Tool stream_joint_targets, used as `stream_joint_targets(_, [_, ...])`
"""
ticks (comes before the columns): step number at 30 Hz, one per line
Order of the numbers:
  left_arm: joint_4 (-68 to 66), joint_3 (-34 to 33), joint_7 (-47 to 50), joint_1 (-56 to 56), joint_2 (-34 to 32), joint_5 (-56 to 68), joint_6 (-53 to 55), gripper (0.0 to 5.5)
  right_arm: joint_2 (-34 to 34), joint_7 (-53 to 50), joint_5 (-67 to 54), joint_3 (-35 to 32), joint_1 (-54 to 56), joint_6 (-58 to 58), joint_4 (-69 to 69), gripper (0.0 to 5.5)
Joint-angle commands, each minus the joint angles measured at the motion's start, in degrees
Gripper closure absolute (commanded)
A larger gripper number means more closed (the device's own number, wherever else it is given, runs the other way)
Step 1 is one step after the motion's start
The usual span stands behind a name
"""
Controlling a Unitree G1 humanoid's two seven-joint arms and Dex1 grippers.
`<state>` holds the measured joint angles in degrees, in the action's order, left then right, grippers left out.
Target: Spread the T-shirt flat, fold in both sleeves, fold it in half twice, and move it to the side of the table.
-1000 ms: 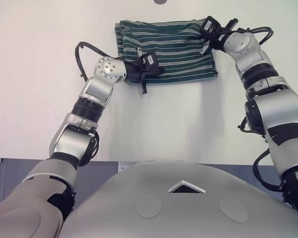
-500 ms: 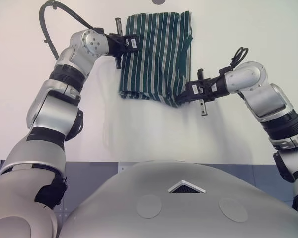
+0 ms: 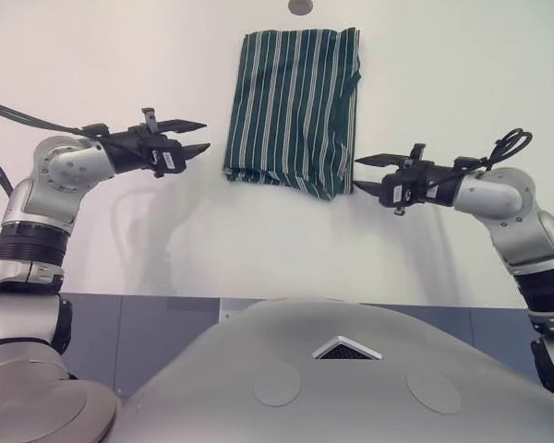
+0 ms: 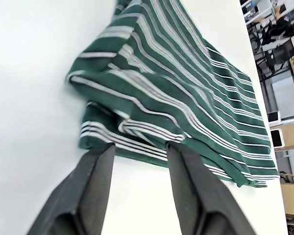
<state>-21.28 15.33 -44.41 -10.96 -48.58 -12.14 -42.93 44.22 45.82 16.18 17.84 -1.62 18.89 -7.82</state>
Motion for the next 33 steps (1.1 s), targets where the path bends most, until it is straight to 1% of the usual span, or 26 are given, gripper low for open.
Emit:
stream_joint_targets(1, [1.53,3.04,1.21,1.46,1.8,-5.55,-1.49,3.96,-1.83,-5.97,7.8,2.34,2.71,5.88,4.57,3.6])
stream_joint_targets(5, [1.48,3.91,2.97,1.12,2.87,-7.82,-2.4,3.96,-2.62,-9.51,12.6,3.92,5.27,9.44,8.71,3.6])
stream_joint_targets(8, [0.8,4.98,4.32,-0.47,4.25,-9.76,-3.88,3.96,-3.73,-9.5,13.31,5.77,6.7,10.84,10.31,3.6])
stream_joint_targets(10, [0.43,6.11,4.96,-1.5,5.07,-11.46,-5.01,3.92,-4.22,-9.1,13.24,6.85,7.52,11.55,11.16,3.94])
stream_joint_targets(12, [-0.07,7.15,5.06,-2.31,5.3,-12.49,-5.99,3.92,-4.51,-8.96,13.14,7.18,8.11,11.69,11.91,4.4])
stream_joint_targets(13, [-0.51,7.54,5.05,-2.78,5.39,-12.91,-6.38,4.14,-4.58,-8.88,12.96,7.28,8.4,11.57,12.39,4.56])
stream_joint_targets(14, [-0.96,7.94,4.06,-3.1,5.47,-12.09,-5.82,4.35,-4.93,-7.91,11.08,7.02,8.4,10.21,12.46,4.83])
stream_joint_targets(16, [-0.21,8.55,0.34,-2.52,5.13,-7.99,-2.93,4.72,-5.46,-5.27,6.45,6.32,8.07,6.83,11.69,5.22])
stream_joint_targets(17, [1.08,8.6,-2.32,-1.71,4.78,-4.89,-0.13,4.96,-5.6,-3.3,3.54,5.86,7.73,4.31,10.64,5.45])
stream_joint_targets(18, [3.43,8.52,-6.12,-0.48,3.84,-1.23,4.57,5.2,-5.41,-0.44,0.05,5.41,7.25,0.66,8.93,5.5])
stream_joint_targets(19, [7.68,8.18,-11.32,1.38,2.12,4.26,12.41,5.32,-4.64,3.74,-5.14,4.94,6.28,-4.99,5.73,5.5])
stream_joint_targets(21, [21.43,6.88,-22.18,5.5,-4.29,20.59,33.18,5.43,0.16,14.43,-20.78,3.75,3.18,-21.18,-5.49,5.5])
stream_joint_targets(22, [27.9,5.12,-25.44,6.15,-7.05,29.82,43.16,5.43,3.0,18.39,-30.5,1.88,2.21,-30.14,-11.44,5.5])
stream_joint_targets(23, [31.38,3.22,-26.6,5.31,-7.78,36.05,49.93,5.44,3.79,19.96,-38.51,-0.37,2.68,-37.28,-14.79,5.5])
stream_joint_targets(24, [31.53,1.65,-25.81,2.91,-6.44,38.74,55.02,5.44,2.34,19.18,-44.24,-2.75,4.89,-43.12,-15.15,5.5])
stream_joint_targets(25, [30.35,0.74,-24.62,0.54,-4.68,38.84,57.12,5.44,0.35,17.53,-48.16,-4.72,7.43,-47.64,-14.18,5.5])
stream_joint_targets(27, [21.45,1.09,-17.72,-7.61,2.53,32.59,56.88,5.44,-5.0,12.68,-51.22,-8.61,14.11,-52.91,-4.98,5.5])
stream_joint_targets(30, [3.94,1.84,-8.14,-20.35,14.02,25.06,54.88,5.45,-10.61,7.33,-49.5,-11.95,22.85,-54.53,12.36,5.5])
stream_joint_targets(33, [-9.74,0.68,-3.27,-27.01,20.9,21.66,52.7,5.45,-14.27,5.35,-46.04,-12.01,28.17,-52.62,22.93,5.5])
